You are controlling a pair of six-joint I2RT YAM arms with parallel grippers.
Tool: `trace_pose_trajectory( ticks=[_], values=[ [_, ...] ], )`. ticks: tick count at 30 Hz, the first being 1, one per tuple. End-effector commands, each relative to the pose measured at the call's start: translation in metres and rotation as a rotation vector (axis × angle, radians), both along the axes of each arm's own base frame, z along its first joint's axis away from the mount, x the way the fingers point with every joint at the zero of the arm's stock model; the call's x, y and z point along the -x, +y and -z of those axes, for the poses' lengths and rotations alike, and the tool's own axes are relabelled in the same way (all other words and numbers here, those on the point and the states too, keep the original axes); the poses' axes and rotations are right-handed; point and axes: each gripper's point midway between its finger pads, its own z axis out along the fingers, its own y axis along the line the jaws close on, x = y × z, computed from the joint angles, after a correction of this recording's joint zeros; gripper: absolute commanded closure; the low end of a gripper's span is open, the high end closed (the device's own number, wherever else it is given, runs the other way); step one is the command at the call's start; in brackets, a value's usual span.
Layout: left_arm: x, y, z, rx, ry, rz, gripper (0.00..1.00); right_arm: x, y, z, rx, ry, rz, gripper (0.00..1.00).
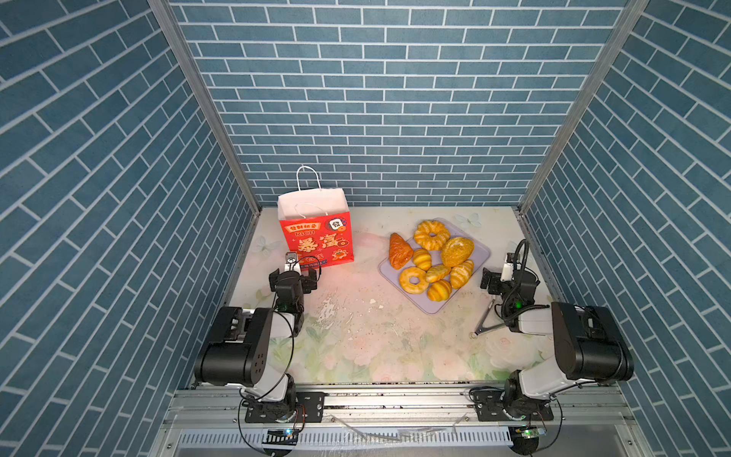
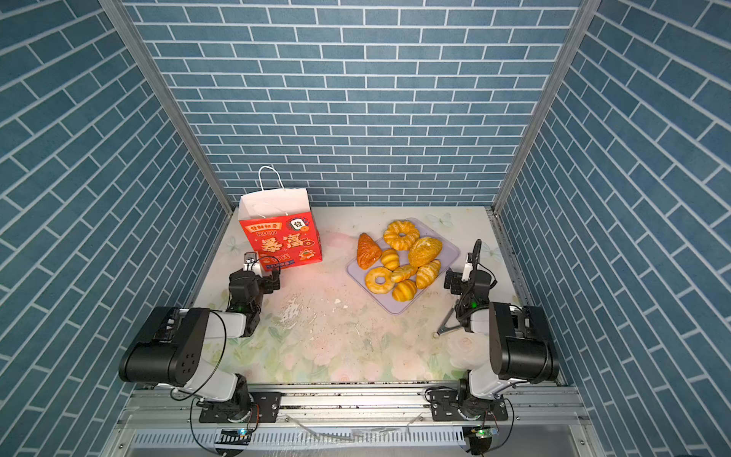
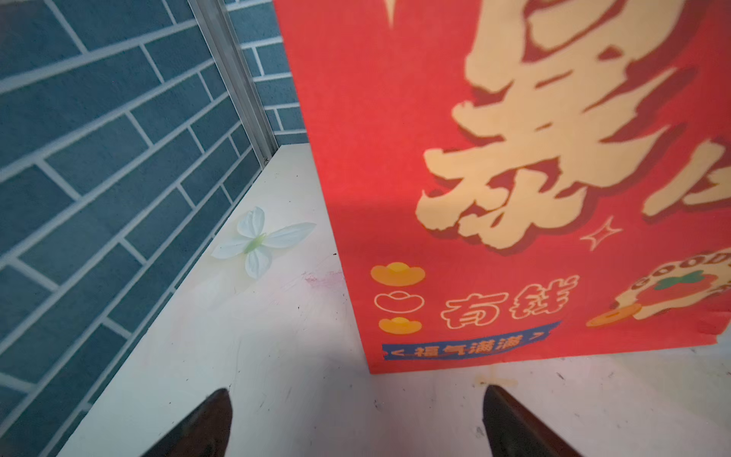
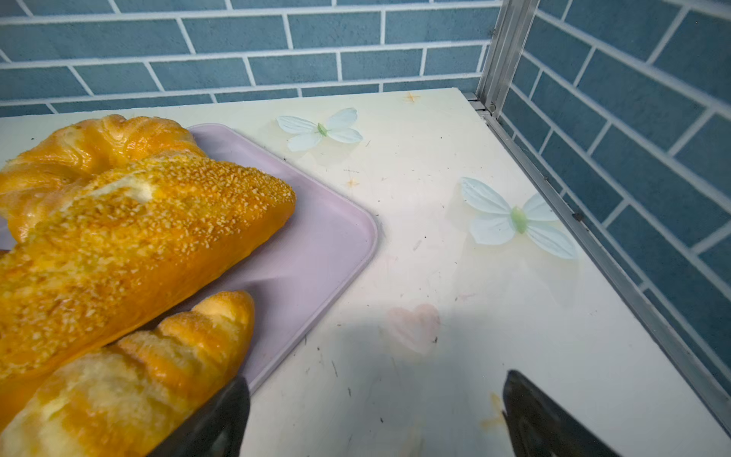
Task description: Place the fake bread into the paper bag
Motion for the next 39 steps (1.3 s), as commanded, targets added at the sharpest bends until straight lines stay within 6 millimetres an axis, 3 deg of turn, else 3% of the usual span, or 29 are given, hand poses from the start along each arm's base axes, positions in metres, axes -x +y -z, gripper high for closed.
trace_pose_trajectory(
  ticks=[1, 31, 39],
  values=[
    [-0.003, -0.001, -0.004, -0.006, -0.008, 0.001, 0.0, -0.006, 0.0, -0.007, 0.0, -0.024, -0.004, 0.01],
    [-0.004, -0.001, -0.004, -0.006, -0.009, 0.0, 0.0, -0.006, 0.0, -0.009, -0.002, -0.029, -0.004, 0.01],
    [0.011, 0.011, -0.021, -0.003, -0.083, -0.076, 0.01, 0.014, -0.003, -0.037, 0.009, -0.137, 0.022, 0.05]
  ],
)
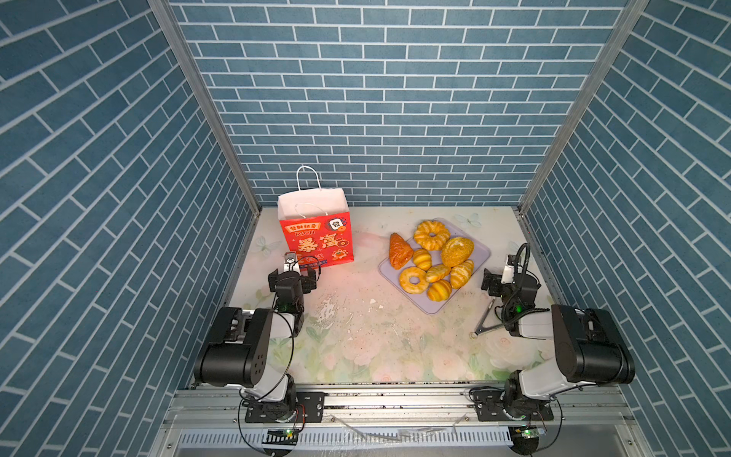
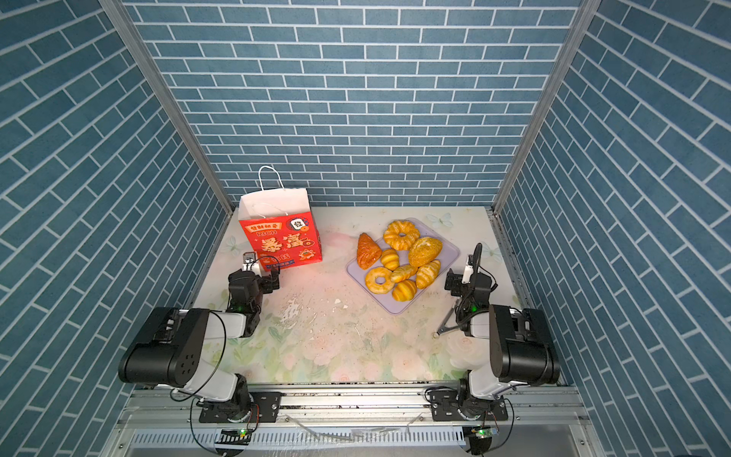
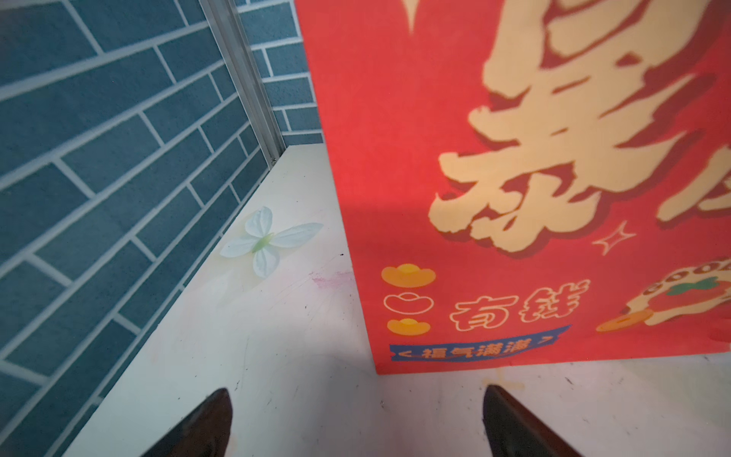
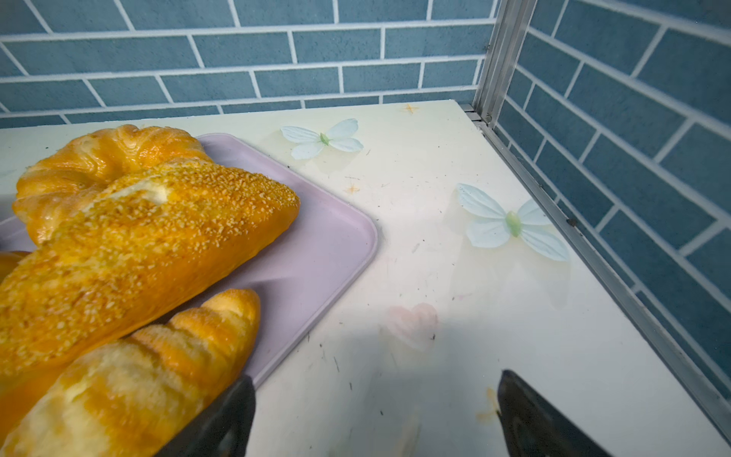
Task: Place the fake bread into the paper bag
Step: 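Grasp the red paper bag's top edge with left gripper while right moves over tray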
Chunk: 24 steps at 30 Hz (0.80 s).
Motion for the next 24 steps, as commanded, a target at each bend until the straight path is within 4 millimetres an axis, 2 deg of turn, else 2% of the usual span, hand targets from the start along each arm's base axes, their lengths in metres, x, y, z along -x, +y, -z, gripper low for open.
trace_pose_trajectory(
  ticks=[1, 7, 10, 13, 17, 19, 21, 24],
  values=[
    [0.009, 0.005, -0.019, -0.007, -0.071, -0.052, 0.0, 0.002, -0.004, -0.036, 0.005, -0.095, 0.022, 0.06],
    [0.02, 0.009, -0.069, 0.006, -0.087, -0.094, 0.01, 0.006, 0.0, -0.076, -0.024, -0.063, 0.022, 0.07],
    [0.029, 0.002, -0.097, 0.079, -0.074, -0.064, 0.0, 0.006, 0.008, -0.091, -0.074, -0.024, -0.003, 0.07],
    [0.039, -0.025, -0.136, 0.128, -0.046, 0.101, 0.0, 0.004, 0.025, -0.104, -0.104, 0.049, -0.062, 0.11],
    [0.05, -0.06, -0.194, 0.136, -0.029, 0.319, 0.0, -0.006, 0.057, -0.12, -0.069, 0.105, -0.17, 0.12],
    [0.053, -0.071, -0.211, 0.174, -0.002, 0.371, 0.0, -0.013, 0.073, -0.126, -0.059, 0.12, -0.212, 0.12],
    [0.05, -0.084, -0.225, 0.285, 0.012, 0.405, 0.0, -0.024, 0.089, -0.131, -0.057, 0.143, -0.247, 0.12],
    [0.042, -0.108, -0.237, 0.397, 0.044, 0.448, 0.01, -0.038, 0.114, -0.135, -0.053, 0.198, -0.297, 0.13]
  ],
)
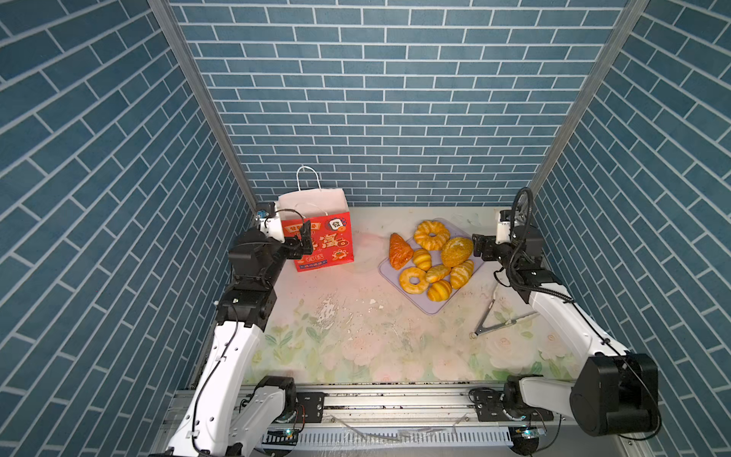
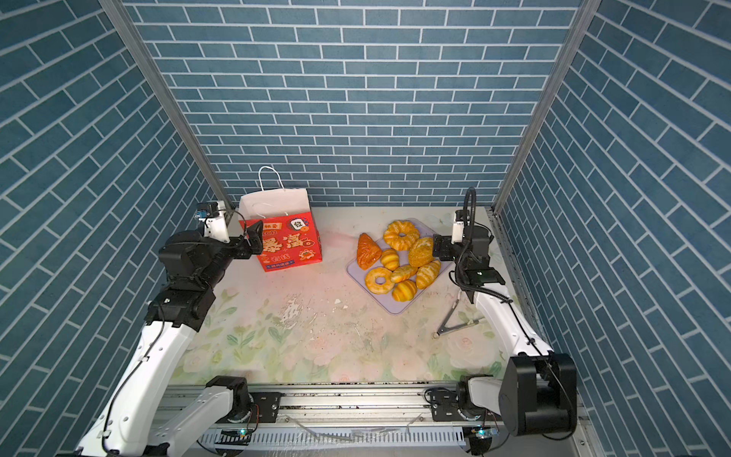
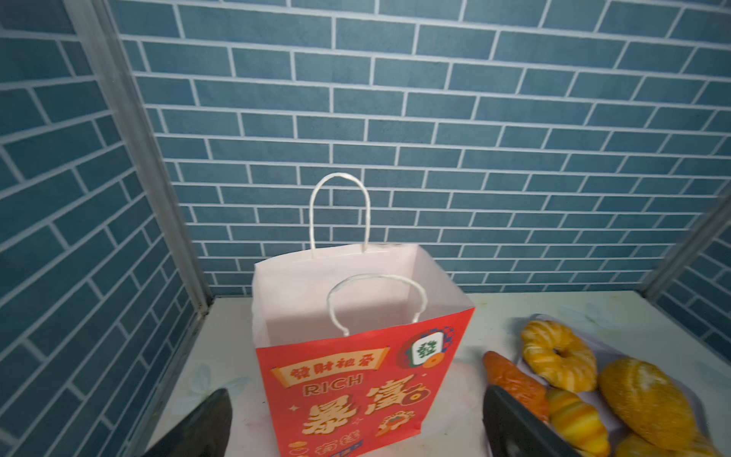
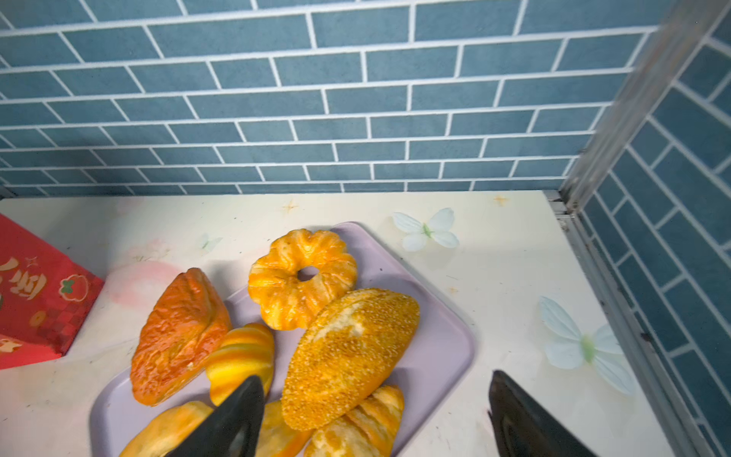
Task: Place the fake bread into the paper bag
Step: 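Grasp the red paper bag's top edge with left gripper while right moves over tray, then pull the bag toward the table center with the left gripper, opening its mouth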
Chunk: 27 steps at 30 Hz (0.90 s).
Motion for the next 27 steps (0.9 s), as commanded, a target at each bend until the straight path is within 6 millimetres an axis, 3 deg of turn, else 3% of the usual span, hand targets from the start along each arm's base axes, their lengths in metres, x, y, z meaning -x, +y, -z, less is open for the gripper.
trace_pose_trajectory(
  ticks=[1, 4, 7, 11, 15, 19, 22, 27],
  values=[
    [0.001, -0.039, 0.032, 0.123, 0.224, 0.11, 0.01, -0.005, 0.027, 0.014, 0.026, 0.131, -0.073, 0.14],
    [-0.011, -0.061, 0.025, 0.195, 0.266, 0.099, 0.02, -0.013, 0.057, 0.011, 0.018, 0.172, -0.155, 0.15],
    [-0.024, -0.063, 0.024, 0.344, 0.3, -0.022, 0.03, -0.017, 0.078, 0.01, 0.017, 0.175, -0.199, 0.16],
    [-0.045, -0.057, 0.023, 0.461, 0.273, -0.12, 0.05, -0.016, 0.09, 0.013, 0.011, 0.176, -0.218, 0.16],
    [-0.069, -0.062, 0.024, 0.495, 0.277, -0.147, 0.09, -0.012, 0.091, 0.018, 0.01, 0.193, -0.217, 0.17],
    [-0.085, -0.062, 0.017, 0.509, 0.246, -0.167, 0.18, -0.006, 0.089, 0.021, 0.011, 0.203, -0.212, 0.18],
    [-0.094, -0.056, 0.025, 0.492, 0.281, -0.201, 0.25, -0.004, 0.087, 0.023, 0.016, 0.214, -0.208, 0.18],
    [-0.106, -0.056, 0.03, 0.501, 0.289, -0.176, 0.48, -0.005, 0.087, 0.021, 0.027, 0.213, -0.21, 0.19]
  ],
)
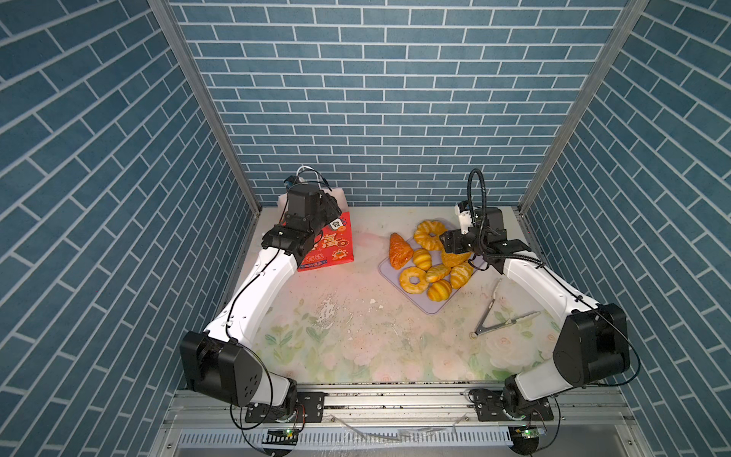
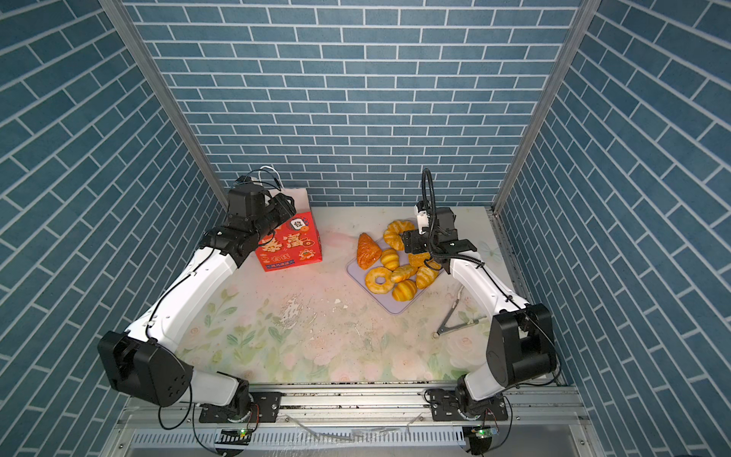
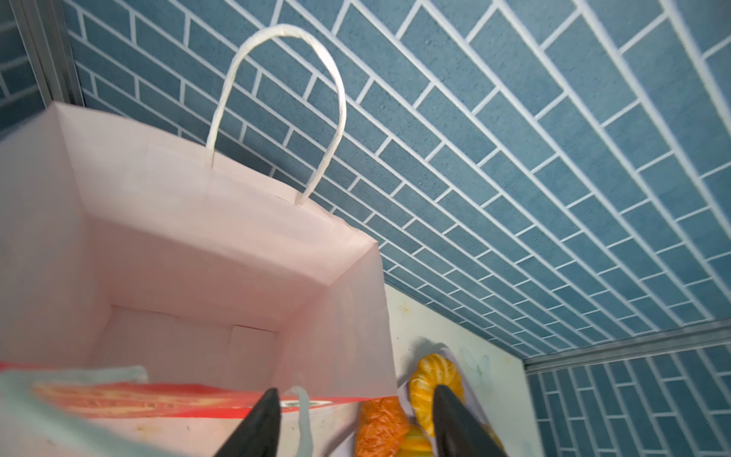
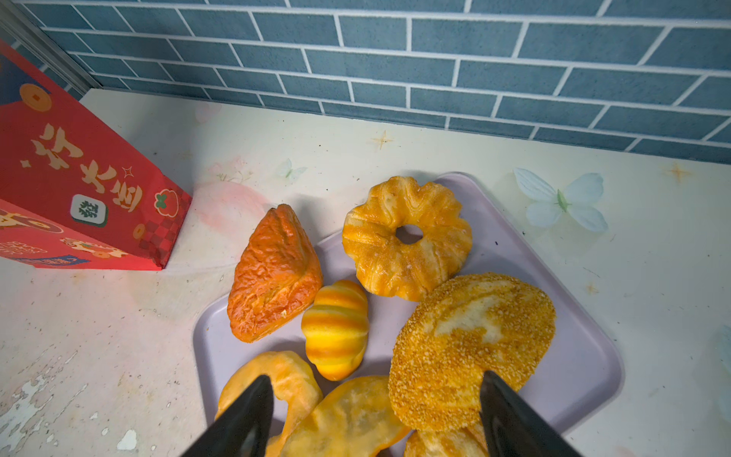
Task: Place the fake bread into the paper bag
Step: 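Pull the bag toward the table center with the left gripper, opening its mouth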
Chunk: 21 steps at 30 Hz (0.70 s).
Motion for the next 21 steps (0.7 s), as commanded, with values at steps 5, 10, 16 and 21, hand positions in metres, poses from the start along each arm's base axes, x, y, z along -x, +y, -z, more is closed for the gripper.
trace_pose_trajectory(
  ticks=[5, 10, 16, 21],
  values=[
    [-0.011, -0.009, -0.008, 0.007, 0.004, 0.115, 0.75, 0.002, 0.0, -0.01, 0.013, -0.003, -0.002, 0.21],
    [-0.007, -0.022, -0.011, -0.017, 0.023, 0.237, 0.96, 0.004, 0.0, -0.016, 0.01, -0.009, -0.006, 0.22],
    [0.009, -0.036, -0.02, -0.038, 0.024, 0.385, 1.0, 0.011, 0.002, -0.028, 0.023, -0.017, -0.02, 0.22],
    [0.028, -0.044, -0.031, -0.058, 0.006, 0.505, 1.0, 0.016, 0.004, -0.037, 0.029, -0.03, -0.028, 0.23]
  ],
)
